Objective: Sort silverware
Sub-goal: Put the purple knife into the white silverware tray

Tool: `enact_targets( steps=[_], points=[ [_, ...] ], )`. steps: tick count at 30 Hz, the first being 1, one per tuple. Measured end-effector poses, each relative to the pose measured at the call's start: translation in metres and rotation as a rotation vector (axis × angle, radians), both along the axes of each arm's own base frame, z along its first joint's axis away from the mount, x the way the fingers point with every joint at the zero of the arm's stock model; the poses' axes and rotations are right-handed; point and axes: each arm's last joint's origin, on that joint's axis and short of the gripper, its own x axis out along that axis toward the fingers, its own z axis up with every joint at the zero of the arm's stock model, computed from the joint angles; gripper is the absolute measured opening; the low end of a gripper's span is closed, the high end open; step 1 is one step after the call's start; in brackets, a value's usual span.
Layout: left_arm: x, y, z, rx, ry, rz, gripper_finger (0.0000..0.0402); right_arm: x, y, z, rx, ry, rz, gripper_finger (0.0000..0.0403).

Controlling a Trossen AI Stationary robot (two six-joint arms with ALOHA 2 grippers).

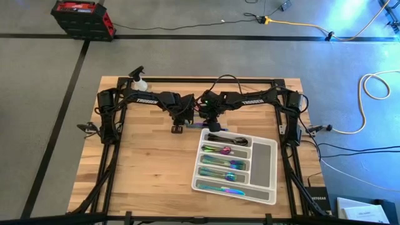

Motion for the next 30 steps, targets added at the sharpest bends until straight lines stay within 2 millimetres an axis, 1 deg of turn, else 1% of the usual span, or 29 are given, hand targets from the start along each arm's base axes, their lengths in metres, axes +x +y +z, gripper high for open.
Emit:
enact_targets(
  steps=[4,8,14,17,20,25,28,30],
  points=[
    [0.0,0.001,0.001,-0.018,0.002,0.029,0.003,0.001,0.004,0.0,0.002,-0.01,0.053,0.0106],
    [0.001,0.005,0.005,-0.038,0.005,0.049,0.0029,0.003,0.012,0.0,-0.024,-0.015,0.117,0.0106],
    [0.003,0.016,0.01,-0.071,-0.032,0.103,0.0028,0.007,0.024,0.0,-0.122,-0.002,0.182,0.0106],
    [0.001,0.018,0.01,-0.095,-0.029,0.114,0.0029,0.008,0.027,0.0,-0.164,0.012,0.175,0.0106],
    [-0.002,0.021,0.01,-0.116,-0.021,0.12,0.0029,0.007,0.025,-0.001,-0.208,0.028,0.149,0.0106],
    [-0.002,0.022,0.01,-0.117,-0.023,0.118,0.0029,0.007,0.025,-0.001,-0.209,0.028,0.146,0.0106],
    [-0.002,0.021,0.01,-0.112,-0.02,0.09,0.003,0.007,0.025,-0.001,-0.182,0.027,0.12,0.0106],
    [-0.001,0.019,0.011,-0.1,-0.021,0.068,0.003,0.008,0.027,0.0,-0.109,0.018,0.084,0.0106]
  ],
)
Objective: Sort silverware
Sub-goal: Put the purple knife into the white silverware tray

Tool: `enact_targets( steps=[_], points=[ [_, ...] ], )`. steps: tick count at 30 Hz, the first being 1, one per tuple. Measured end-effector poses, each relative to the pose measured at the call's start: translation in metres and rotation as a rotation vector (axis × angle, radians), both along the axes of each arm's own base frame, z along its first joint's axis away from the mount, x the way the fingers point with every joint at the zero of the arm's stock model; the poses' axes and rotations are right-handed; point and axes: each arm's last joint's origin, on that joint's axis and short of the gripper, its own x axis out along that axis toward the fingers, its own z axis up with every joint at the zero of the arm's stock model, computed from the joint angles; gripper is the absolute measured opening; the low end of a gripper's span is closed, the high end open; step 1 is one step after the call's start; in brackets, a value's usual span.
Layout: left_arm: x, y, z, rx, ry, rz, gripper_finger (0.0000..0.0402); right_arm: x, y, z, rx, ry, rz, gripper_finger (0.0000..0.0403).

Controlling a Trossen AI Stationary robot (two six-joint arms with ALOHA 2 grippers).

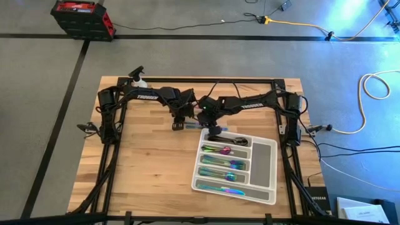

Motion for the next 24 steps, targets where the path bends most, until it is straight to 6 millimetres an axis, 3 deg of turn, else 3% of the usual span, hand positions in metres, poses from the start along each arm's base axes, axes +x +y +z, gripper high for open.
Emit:
enact_targets(
  steps=[3,9,13,19,24],
  points=[
    [0.002,-0.002,0.0,0.041,-0.003,-0.022,0.0031,0.0,0.002,0.0,0.117,-0.007,-0.058,0.0106],
    [0.003,-0.001,0.001,0.06,-0.002,-0.021,0.0031,0.003,-0.002,-0.008,0.178,-0.001,-0.184,0.0104],
    [0.001,-0.002,0.0,0.06,0.014,-0.028,0.0031,0.003,-0.007,-0.019,0.221,0.03,-0.243,0.0075],
    [-0.001,-0.001,0.0,0.066,0.041,-0.023,0.0031,0.003,-0.007,-0.02,0.241,0.03,-0.246,0.0013],
    [-0.002,-0.001,0.0,0.089,0.051,-0.019,0.0033,0.003,-0.007,-0.02,0.235,0.039,-0.257,0.0006]
  ],
)
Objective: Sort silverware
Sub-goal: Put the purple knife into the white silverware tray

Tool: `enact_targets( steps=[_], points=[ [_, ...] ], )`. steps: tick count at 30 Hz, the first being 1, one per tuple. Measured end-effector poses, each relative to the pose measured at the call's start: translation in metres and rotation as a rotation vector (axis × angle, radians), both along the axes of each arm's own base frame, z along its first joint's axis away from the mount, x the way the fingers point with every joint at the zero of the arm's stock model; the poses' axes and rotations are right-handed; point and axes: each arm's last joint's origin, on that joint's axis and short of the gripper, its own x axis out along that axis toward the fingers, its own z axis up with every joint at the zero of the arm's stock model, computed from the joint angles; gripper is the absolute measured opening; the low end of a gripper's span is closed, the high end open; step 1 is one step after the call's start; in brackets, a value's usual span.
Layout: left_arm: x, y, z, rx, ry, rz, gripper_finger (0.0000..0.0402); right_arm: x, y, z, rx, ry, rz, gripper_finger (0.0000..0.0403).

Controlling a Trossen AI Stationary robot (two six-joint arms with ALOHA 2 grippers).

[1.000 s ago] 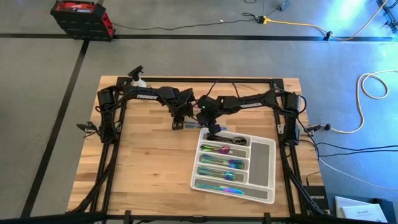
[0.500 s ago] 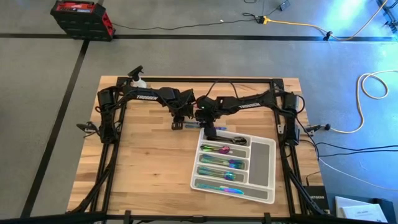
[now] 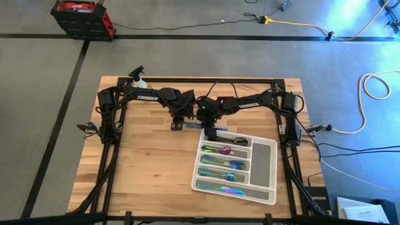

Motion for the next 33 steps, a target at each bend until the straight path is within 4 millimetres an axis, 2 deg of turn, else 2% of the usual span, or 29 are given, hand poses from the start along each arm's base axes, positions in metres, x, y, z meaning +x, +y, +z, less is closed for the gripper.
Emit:
enact_targets(
  steps=[4,13,17,25,33],
  points=[
    [-0.001,0.0,0.0,0.007,0.013,0.017,0.0065,-0.001,-0.002,0.0,0.0,0.004,-0.02,0.0001],
    [0.002,0.002,0.001,0.046,-0.012,0.005,0.0194,-0.002,-0.005,0.0,0.013,0.008,-0.038,0.0],
    [0.006,0.003,0.0,0.064,-0.069,-0.044,0.0229,-0.003,-0.004,-0.001,0.026,0.016,-0.034,0.0],
    [0.01,0.001,-0.008,0.049,-0.072,-0.133,0.0231,-0.004,-0.004,-0.001,0.031,0.029,-0.033,0.0],
    [0.014,-0.011,-0.009,0.078,-0.045,-0.13,0.0177,-0.004,-0.004,-0.002,0.032,0.035,-0.033,0.0]
  ],
)
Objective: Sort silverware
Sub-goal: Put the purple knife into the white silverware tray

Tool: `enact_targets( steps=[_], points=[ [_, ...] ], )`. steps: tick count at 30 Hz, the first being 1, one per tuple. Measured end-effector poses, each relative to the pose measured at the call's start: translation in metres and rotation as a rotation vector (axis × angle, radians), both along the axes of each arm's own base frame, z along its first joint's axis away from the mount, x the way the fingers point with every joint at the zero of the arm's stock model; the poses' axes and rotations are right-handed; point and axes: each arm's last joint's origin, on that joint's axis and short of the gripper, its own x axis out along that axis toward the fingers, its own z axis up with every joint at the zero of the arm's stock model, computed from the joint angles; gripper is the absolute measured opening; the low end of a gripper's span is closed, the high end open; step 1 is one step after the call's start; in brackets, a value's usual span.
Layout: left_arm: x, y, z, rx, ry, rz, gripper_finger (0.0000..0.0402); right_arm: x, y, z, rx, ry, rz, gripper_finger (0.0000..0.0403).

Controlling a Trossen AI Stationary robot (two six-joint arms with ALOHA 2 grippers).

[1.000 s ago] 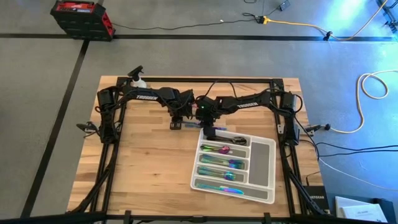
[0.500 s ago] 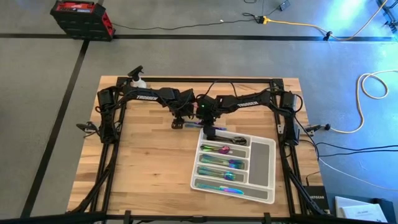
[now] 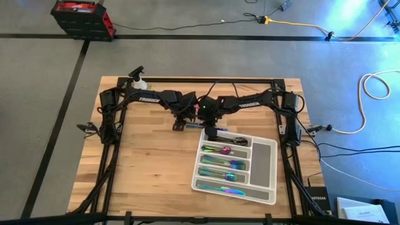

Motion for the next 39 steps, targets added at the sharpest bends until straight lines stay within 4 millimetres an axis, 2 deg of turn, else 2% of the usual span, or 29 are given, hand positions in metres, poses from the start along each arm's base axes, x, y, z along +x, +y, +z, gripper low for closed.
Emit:
enact_targets(
  steps=[5,14,20,39],
  points=[
    [-0.001,-0.005,0.003,0.015,0.007,0.004,0.0156,0.0,0.001,0.0,0.0,0.001,0.002,0.0],
    [-0.001,-0.005,0.004,0.031,0.025,0.01,0.0144,0.0,0.0,0.0,0.003,0.001,-0.006,0.0],
    [0.002,-0.004,0.015,0.029,0.044,0.007,0.0143,0.0,0.0,0.0,0.003,-0.002,-0.011,0.0],
    [0.004,-0.008,0.018,-0.012,0.013,-0.044,0.0143,-0.001,0.0,-0.001,0.005,0.006,-0.01,0.0]
  ],
)
